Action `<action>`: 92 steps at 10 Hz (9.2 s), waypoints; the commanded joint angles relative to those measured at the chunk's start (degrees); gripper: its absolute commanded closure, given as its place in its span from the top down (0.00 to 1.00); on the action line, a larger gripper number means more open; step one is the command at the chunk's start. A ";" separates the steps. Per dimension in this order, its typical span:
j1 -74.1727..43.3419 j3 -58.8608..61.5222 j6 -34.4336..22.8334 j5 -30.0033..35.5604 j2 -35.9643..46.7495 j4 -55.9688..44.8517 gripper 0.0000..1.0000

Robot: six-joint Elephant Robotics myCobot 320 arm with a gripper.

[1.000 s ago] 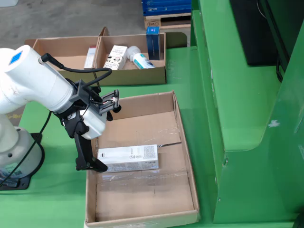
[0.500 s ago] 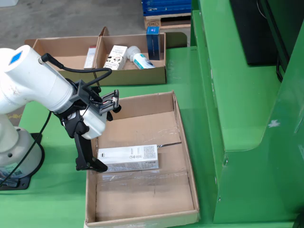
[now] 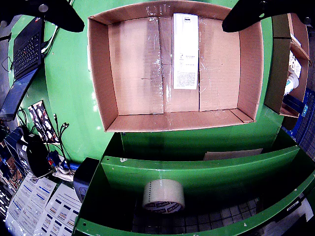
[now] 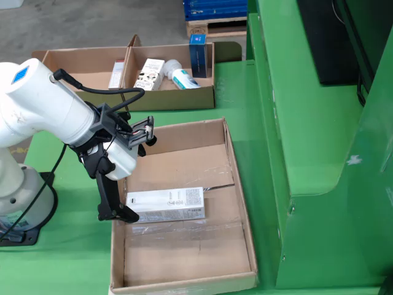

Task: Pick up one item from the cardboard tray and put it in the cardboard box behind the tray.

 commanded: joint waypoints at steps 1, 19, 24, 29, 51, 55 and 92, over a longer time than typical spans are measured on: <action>0.00 1.49 0.00 0.00 0.96 0.71 1.00; 15.42 -8.94 7.09 -5.17 5.11 1.90 1.00; 12.86 8.91 5.24 -2.05 -13.49 -5.08 1.00; 11.89 9.74 4.56 -1.79 -17.62 -3.05 1.00; 11.97 -10.03 5.59 -2.01 -21.95 18.58 1.00; 11.85 -10.98 5.75 -1.99 -24.01 20.74 1.00; 11.46 -17.84 6.48 -2.21 -26.15 29.17 0.00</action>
